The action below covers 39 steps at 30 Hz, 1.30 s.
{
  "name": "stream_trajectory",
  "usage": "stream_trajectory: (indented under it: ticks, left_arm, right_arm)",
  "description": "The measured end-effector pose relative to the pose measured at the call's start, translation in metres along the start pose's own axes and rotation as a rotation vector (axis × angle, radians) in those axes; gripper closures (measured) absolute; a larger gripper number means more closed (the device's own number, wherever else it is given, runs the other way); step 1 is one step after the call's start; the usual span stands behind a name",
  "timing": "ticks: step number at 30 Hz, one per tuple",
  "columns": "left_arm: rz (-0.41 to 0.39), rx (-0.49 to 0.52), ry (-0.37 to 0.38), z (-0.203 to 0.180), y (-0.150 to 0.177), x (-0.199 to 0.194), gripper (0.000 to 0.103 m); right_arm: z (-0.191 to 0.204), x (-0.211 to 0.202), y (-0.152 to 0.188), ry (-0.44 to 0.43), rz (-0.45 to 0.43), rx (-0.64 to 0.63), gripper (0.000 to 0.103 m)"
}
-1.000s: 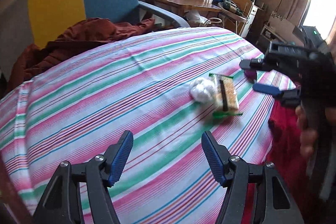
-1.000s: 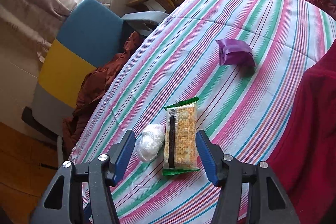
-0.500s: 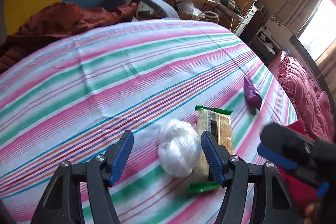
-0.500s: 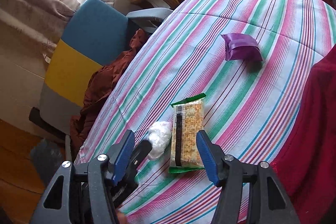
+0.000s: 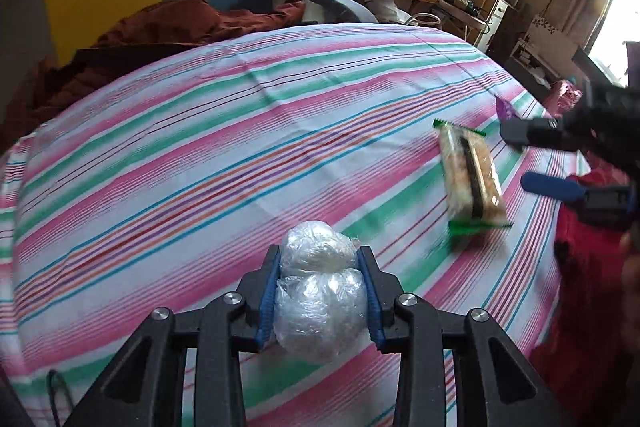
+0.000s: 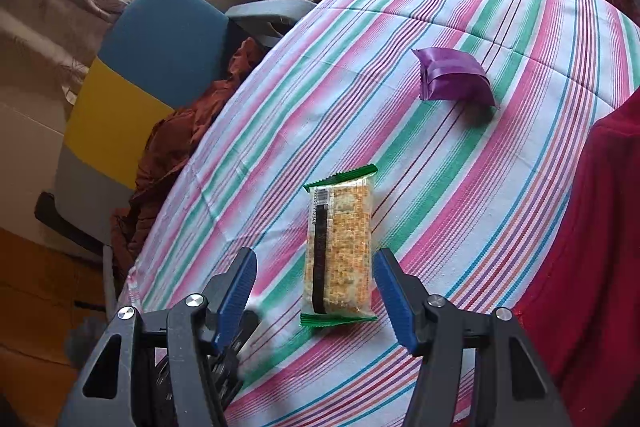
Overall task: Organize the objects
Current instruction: 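Grasp the green-wrapped cracker bar with the right gripper while the left holds the cotton ball, then carry the cotton ball and cracker bar to the gold tray and release both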
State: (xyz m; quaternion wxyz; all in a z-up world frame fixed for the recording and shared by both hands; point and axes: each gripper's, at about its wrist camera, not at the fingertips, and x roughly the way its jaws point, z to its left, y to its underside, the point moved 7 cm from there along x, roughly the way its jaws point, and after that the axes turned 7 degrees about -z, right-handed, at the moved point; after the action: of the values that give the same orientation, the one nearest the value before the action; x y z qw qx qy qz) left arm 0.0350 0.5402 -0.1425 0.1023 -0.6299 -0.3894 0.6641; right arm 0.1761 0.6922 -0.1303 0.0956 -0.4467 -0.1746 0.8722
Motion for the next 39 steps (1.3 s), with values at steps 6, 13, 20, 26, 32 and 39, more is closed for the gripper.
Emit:
stream_trajectory:
  ticks: [6,13,20,26,32,39]
  left_arm:
    - [-0.057,-0.004,-0.124,0.036,0.059,-0.056,0.066]
    - [-0.071,-0.056,-0.143,0.052,0.08,-0.065,0.066]
    - [-0.098,-0.062,-0.138,0.048,0.08,-0.065,0.066]
    - [-0.102,-0.071,-0.138,0.049,0.082,-0.066,0.065]
    - [-0.084,-0.092,-0.133,0.055,0.087,-0.077,0.066]
    - [-0.112,-0.114,-0.161,0.066,0.091,-0.115,0.066]
  right_arm:
    - [0.003,0.012,0.011,0.087,0.051,-0.081,0.041]
    - [0.006,0.02,0.012,0.207,0.061,-0.169,0.041]
    - [0.016,0.054,0.011,0.3,0.086,-0.293,0.041]
    - [0.024,0.063,0.017,0.382,0.073,-0.46,0.051]
    - [0.061,0.056,0.05,0.236,0.112,-0.595,0.057]
    - [0.127,0.039,0.11,0.162,0.079,-0.943,0.057]
